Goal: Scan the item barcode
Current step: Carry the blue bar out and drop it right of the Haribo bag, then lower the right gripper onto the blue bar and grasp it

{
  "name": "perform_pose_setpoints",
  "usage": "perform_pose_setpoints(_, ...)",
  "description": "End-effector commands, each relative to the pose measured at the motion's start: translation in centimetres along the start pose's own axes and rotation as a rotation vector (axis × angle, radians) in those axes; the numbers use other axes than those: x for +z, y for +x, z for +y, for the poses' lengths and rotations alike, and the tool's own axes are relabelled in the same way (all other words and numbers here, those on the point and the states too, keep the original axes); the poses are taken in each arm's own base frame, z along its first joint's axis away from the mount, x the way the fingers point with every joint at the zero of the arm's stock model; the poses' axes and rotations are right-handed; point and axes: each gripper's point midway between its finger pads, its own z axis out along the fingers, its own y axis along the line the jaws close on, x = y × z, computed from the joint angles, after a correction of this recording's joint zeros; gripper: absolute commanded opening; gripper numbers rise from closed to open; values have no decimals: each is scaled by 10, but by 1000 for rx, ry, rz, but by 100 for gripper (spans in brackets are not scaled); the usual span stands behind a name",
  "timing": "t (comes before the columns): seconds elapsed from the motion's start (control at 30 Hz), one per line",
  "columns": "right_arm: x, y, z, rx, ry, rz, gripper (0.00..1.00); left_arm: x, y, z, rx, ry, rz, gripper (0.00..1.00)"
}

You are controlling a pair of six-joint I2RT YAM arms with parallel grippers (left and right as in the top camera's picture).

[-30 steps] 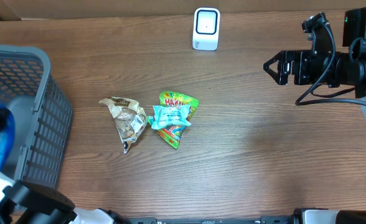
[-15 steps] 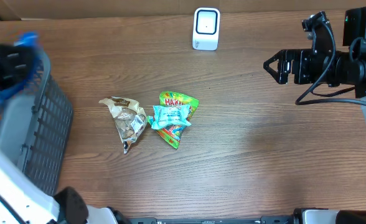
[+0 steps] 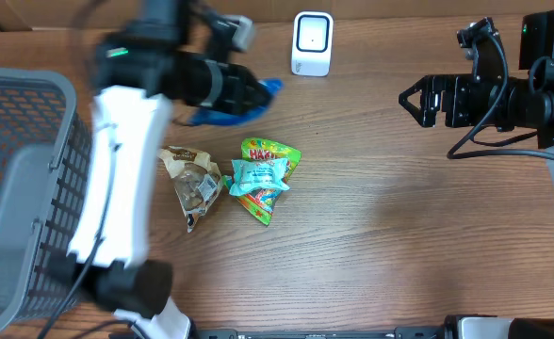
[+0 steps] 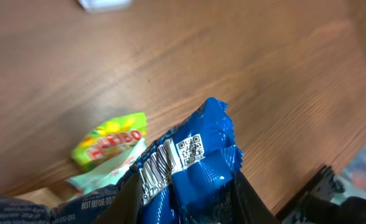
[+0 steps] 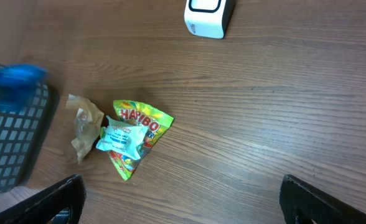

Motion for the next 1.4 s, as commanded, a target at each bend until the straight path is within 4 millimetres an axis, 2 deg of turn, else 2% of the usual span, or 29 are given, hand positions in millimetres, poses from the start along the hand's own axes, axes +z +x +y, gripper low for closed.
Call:
perform_pose_setpoints(0.0, -3, -1, 1, -3, 3, -11, 100, 60, 14, -5, -14, -68, 120, 5)
perform_pose_setpoints(0.1, -3, -1, 1, -3, 3, -11, 100, 112, 28, -7, 2, -142, 220, 4)
perform_pose_setpoints(0.2, -3, -1, 1, -3, 3, -11, 100, 157, 46, -19, 42, -133, 313, 4)
perform_pose_setpoints(0.33, -3, -1, 1, -3, 3, -11, 100, 203, 66, -37, 97, -116, 386, 4)
perform_pose_setpoints(0.43, -3, -1, 1, -3, 3, -11, 100, 221, 75, -46, 119, -109, 406, 4)
perform_pose_setpoints(0.47, -3, -1, 1, -3, 3, -11, 100, 226, 76, -49, 118, -107, 409, 7)
perform_pose_setpoints(0.6, -3, -1, 1, -4, 3, -12, 100, 230, 72, -55, 135, -99, 386, 61)
perform_pose_setpoints(0.63, -3, -2, 1, -5, 3, -15, 100, 229, 67, -55, 135, -97, 369, 67)
perform_pose_setpoints(0.67, -3, -2, 1, -6, 3, -16, 100, 225, 61, -53, 130, -97, 354, 69)
perform_pose_setpoints(0.77, -3, -3, 1, -2, 2, -19, 100, 203, 36, -45, 101, -105, 305, 70)
perform_pose_setpoints(0.83, -3, -3, 1, 20, 3, -19, 100, 180, 15, -37, 76, -113, 261, 70)
perform_pose_setpoints(0.97, -2, -3, 1, 80, 2, -18, 100, 109, -34, -19, 22, -135, 119, 70)
perform_pose_setpoints(1.1, 6, -1, -1, 128, -3, 9, 100, 30, -67, -6, -5, -161, -51, 68)
perform_pose_setpoints(1.23, 26, 10, 8, 40, -29, 91, 100, -43, -75, 3, -27, -195, -195, 68)
perform_pose_setpoints(1.37, 54, 20, 18, -57, -46, 172, 100, -97, -75, 3, -33, -197, -313, 68)
